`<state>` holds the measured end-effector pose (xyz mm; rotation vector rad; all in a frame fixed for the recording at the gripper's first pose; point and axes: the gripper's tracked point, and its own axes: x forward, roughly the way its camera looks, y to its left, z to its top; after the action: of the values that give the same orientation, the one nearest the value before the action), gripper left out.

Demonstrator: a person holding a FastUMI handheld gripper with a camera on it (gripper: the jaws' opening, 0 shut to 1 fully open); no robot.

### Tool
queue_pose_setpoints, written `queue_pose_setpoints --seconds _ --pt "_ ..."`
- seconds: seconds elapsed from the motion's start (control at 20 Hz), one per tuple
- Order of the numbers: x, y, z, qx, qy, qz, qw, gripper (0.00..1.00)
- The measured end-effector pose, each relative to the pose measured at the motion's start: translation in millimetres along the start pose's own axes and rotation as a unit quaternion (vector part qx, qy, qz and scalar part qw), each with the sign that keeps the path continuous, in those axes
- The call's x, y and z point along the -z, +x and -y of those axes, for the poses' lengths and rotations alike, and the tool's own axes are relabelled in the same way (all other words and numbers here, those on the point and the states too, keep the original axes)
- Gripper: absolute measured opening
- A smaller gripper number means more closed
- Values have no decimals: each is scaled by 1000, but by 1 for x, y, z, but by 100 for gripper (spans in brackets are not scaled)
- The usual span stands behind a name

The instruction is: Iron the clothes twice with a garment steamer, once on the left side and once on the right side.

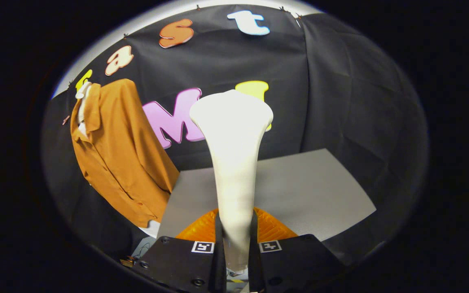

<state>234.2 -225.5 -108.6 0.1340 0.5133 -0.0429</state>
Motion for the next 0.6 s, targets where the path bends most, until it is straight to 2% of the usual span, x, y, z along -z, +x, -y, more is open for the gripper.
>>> queue_pose_setpoints --seconds 0.25,0.6 --pt "-20 -70 -63 -10 -5 75 997 25" --pt "-21 -118 -172 -22 -44 124 991 25"
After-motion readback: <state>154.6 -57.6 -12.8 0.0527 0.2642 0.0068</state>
